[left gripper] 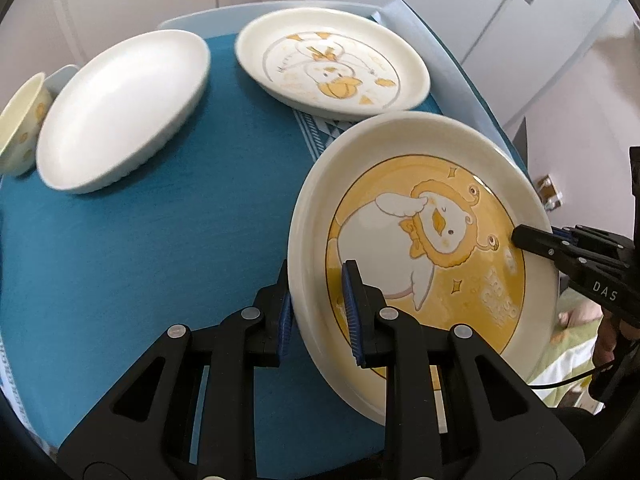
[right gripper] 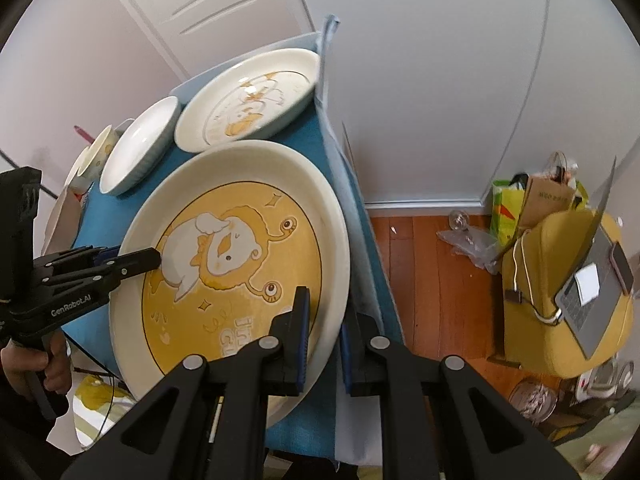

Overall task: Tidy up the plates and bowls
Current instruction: 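Close the grippers on the yellow duck plate rim and lift it, then carry the yellow duck plate beside the pink bowl and release it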

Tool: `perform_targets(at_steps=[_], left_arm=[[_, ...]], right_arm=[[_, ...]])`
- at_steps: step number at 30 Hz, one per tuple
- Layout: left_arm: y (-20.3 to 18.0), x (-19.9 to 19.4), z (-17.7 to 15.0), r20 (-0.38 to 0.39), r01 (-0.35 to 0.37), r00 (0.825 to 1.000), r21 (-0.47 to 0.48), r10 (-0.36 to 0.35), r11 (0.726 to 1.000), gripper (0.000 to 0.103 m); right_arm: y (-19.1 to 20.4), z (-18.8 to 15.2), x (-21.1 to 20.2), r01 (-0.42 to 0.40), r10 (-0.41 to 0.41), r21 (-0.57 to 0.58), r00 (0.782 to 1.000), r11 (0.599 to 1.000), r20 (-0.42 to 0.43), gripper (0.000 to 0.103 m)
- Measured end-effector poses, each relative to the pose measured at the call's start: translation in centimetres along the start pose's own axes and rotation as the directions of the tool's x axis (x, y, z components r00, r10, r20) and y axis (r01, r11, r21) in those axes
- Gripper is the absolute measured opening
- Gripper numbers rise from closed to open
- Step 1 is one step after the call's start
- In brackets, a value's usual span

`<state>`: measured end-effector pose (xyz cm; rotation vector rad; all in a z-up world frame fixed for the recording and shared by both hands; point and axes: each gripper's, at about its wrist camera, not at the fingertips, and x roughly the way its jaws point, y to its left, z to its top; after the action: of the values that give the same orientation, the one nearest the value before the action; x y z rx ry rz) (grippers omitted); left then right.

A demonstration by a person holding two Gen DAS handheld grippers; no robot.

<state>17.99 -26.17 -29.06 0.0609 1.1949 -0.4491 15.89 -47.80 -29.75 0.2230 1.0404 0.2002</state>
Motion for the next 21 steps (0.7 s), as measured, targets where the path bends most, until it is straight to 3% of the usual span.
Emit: perform_targets(at_steps=[10, 15, 21], left_arm=[[4.3, -5.7, -1.4, 0.073, -0.044, 0.996, -0.139, 0.055, 0.989, 0.020], [8.7, -9.5, -3.3, 0.105, -0.112, 0.985, -0.223, 0.138, 0.968, 0.020], [14.8, -12.7, -6.0, 0.087, -0.169, 0.975, -0.305, 0.204, 0.937, 0.020]], right_arm=[[4.7, 2.1, -0.8, -0.058, 0.061, -0.132, 0.998, 0.990, 0.014, 0.013], [9.6, 4.0, -0.5, -0.132, 0.136, -0.212, 0.991, 0.968, 0.002, 0.013], [16.6, 4.8, 1.3, -0.193, 0.191, -0.297, 0.981, 0.935, -0.035, 0.013]])
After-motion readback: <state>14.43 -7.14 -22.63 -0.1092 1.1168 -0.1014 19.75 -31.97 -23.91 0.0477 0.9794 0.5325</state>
